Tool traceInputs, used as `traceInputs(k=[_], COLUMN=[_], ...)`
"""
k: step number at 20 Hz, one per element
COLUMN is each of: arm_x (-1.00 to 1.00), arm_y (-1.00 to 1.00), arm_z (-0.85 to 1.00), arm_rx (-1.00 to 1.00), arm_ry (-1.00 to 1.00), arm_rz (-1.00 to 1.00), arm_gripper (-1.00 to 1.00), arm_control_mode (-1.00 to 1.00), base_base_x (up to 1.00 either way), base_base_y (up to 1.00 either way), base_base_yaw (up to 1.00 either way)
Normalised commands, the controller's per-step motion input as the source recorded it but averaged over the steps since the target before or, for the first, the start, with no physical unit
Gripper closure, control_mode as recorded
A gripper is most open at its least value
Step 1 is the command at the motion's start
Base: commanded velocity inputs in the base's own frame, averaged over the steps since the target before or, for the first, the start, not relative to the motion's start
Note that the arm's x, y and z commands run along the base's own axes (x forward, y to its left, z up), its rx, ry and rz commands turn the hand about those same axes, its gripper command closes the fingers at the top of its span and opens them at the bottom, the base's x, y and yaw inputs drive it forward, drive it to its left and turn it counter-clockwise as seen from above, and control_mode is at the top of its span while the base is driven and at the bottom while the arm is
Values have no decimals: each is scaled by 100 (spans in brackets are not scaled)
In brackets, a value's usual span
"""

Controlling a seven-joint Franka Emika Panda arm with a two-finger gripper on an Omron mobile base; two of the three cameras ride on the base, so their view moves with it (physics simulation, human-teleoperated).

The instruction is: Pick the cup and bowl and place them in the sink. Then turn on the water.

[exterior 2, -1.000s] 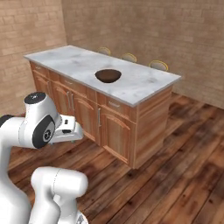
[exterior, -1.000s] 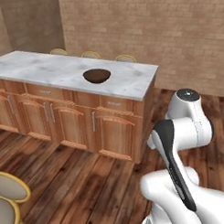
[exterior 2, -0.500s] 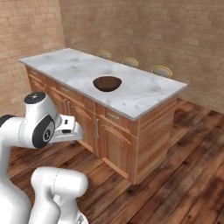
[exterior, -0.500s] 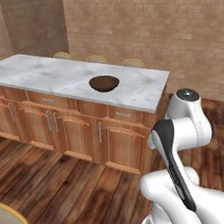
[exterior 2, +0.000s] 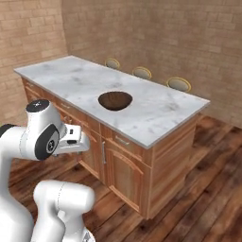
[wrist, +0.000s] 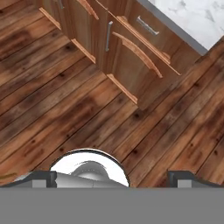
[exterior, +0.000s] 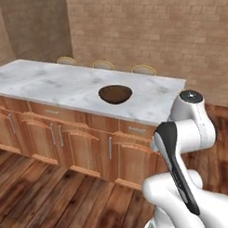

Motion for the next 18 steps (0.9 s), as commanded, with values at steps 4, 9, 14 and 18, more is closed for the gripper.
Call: traceInputs(k=[4,9,14,18], arm_x=[0,0,0,0], arm_y=[0,0,0,0], arm_z=[0,0,0,0], arm_rx=[0,0,0,0], arm_ry=[0,0,0,0], arm_rz=[0,0,0,0], arm_gripper=[-100,-100,-100,-100], arm_control_mode=[100,100,100,100], base_base_x=[75,75,75,75], base_base_y=[18,20,21,23], base_base_yaw=[0,0,0,-1])
